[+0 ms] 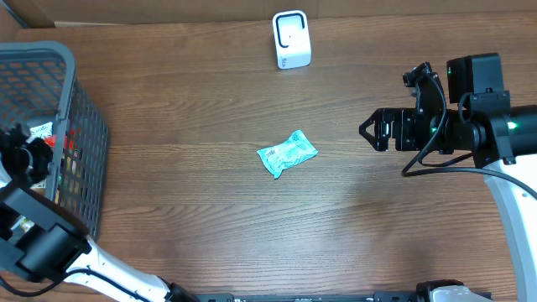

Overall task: Scan the item barcode
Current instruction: 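Grasp the red-orange spaghetti pack with the left gripper and lift, then place the spaghetti pack beside the teal packet and release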

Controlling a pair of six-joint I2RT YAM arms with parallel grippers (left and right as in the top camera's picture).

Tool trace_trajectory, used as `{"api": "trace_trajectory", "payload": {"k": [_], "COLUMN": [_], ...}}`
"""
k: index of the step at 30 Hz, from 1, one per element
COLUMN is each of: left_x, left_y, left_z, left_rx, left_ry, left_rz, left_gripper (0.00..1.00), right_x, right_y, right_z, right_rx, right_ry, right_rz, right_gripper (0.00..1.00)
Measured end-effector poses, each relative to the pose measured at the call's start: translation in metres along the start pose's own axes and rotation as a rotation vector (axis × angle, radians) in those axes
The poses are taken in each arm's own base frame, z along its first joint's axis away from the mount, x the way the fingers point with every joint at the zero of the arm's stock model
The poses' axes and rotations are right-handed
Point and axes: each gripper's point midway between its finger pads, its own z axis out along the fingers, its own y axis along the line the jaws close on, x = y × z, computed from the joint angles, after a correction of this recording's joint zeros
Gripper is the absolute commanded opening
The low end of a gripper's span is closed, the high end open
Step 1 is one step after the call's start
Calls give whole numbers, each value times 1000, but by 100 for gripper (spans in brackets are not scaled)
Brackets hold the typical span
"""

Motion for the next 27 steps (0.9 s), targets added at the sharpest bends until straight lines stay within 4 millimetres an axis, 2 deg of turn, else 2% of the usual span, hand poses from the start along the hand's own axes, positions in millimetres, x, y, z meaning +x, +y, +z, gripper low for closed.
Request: {"api": "trace_trajectory", "payload": {"k": [1,2,3,5,9,13,17,19,22,24,27], "left_x": [-6,-21,-27,-46,-74,-69,-36,-9,35,60,86], "left_y": [-2,-6,-9,-18,-51,-97,-160,-194,-240,-266,-297], "left_z": [-12,-38,-47,-83,-163,-235,-294,-312,-318,-307,-272], "left_rx": [-4,-11,-12,-11,38,104,187,237,311,350,376], "left_ry": [-11,-60,-83,-175,-388,-553,-665,-676,-621,-540,-369], "left_rz": [-11,-18,-17,-7,39,114,219,285,381,437,483], "left_gripper": [4,4,4,4,4,4,4,4,4,4,5], "right_x": [0,0,0,0,-1,-1,-1,-1,-1,-1,-1], "right_y": [1,1,1,2,3,3,3,3,3,3,3], "right_z": [0,0,0,0,0,0,0,0,0,0,0], "right_rx": [-5,-8,-9,-13,-16,-16,-16,-16,-16,-16,-16], "right_ry": [1,0,0,1,-2,-4,-5,-5,-5,-4,-5], "right_rz": [0,0,0,-1,-1,-3,-3,-3,-3,-3,-4], "right_gripper": [100,100,100,100,100,100,100,100,100,100,100]}}
